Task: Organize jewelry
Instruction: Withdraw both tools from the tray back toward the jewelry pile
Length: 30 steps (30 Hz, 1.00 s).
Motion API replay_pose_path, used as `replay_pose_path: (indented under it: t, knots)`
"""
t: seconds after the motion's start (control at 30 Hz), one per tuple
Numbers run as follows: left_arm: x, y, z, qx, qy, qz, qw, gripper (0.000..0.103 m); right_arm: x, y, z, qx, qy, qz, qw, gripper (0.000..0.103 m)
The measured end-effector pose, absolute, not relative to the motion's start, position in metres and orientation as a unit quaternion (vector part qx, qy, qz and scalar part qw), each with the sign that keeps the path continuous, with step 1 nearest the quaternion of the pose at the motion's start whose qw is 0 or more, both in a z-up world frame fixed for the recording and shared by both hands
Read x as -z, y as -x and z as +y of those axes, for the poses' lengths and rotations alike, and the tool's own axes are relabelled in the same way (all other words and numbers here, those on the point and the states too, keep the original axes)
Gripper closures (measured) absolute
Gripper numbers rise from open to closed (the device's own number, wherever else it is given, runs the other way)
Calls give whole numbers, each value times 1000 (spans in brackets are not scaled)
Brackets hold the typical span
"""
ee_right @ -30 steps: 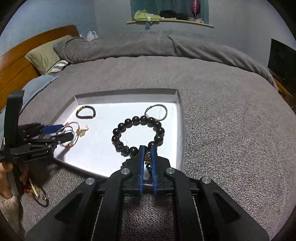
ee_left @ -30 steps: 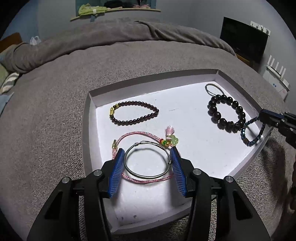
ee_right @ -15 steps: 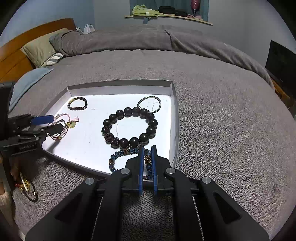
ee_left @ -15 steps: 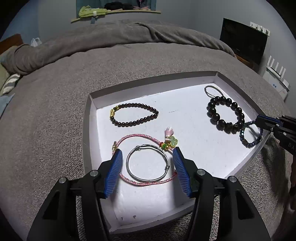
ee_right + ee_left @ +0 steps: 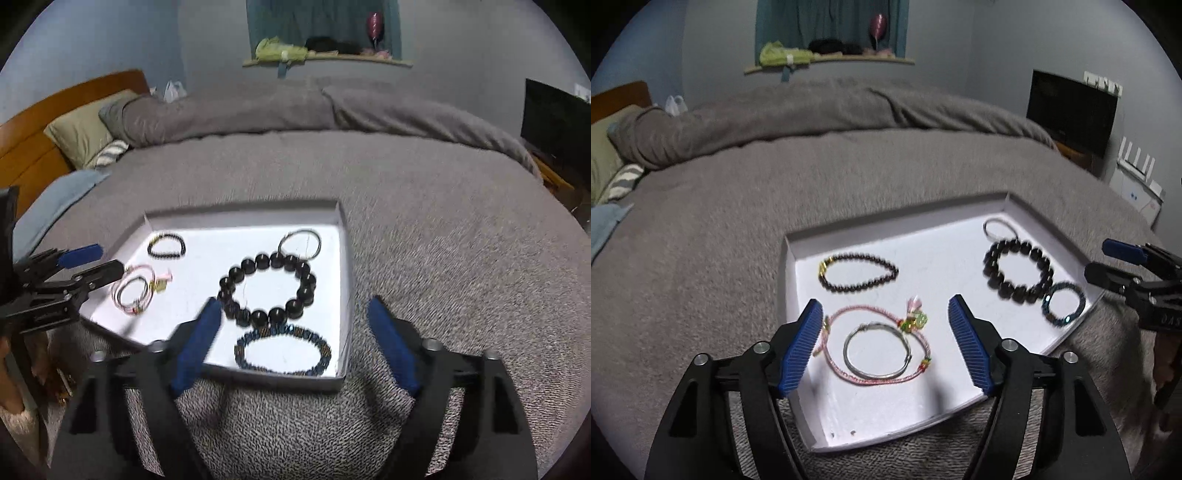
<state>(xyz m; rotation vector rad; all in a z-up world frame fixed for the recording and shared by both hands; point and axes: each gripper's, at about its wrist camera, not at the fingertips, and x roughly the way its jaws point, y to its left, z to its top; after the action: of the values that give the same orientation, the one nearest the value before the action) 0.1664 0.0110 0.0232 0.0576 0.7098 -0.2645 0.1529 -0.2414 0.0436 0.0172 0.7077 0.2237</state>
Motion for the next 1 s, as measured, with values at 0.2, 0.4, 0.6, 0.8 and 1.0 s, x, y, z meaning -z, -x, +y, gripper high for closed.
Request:
replay_pose_path:
  t: [0.2, 0.4, 0.6, 0.8, 1.0]
  knots:
    - [-44, -139, 19, 99, -22, 288, 952, 11, -50, -151, -242, -72, 3, 321, 944, 6]
    - [-43, -120, 35, 94, 11, 284, 954, 10, -48, -150, -239, -75, -9, 322, 944, 5]
    - [-27, -95, 52, 67, 6, 292, 954, 10, -50, -133, -221, -103, -8, 307, 946, 5]
    - [-13, -72, 79, 49, 26, 304, 951, 10, -54, -109, -200, -135, 1, 288, 948, 5]
    - [1, -50, 96, 31, 20, 314, 949, 10, -48, -83, -184, -166, 16, 283, 945, 5]
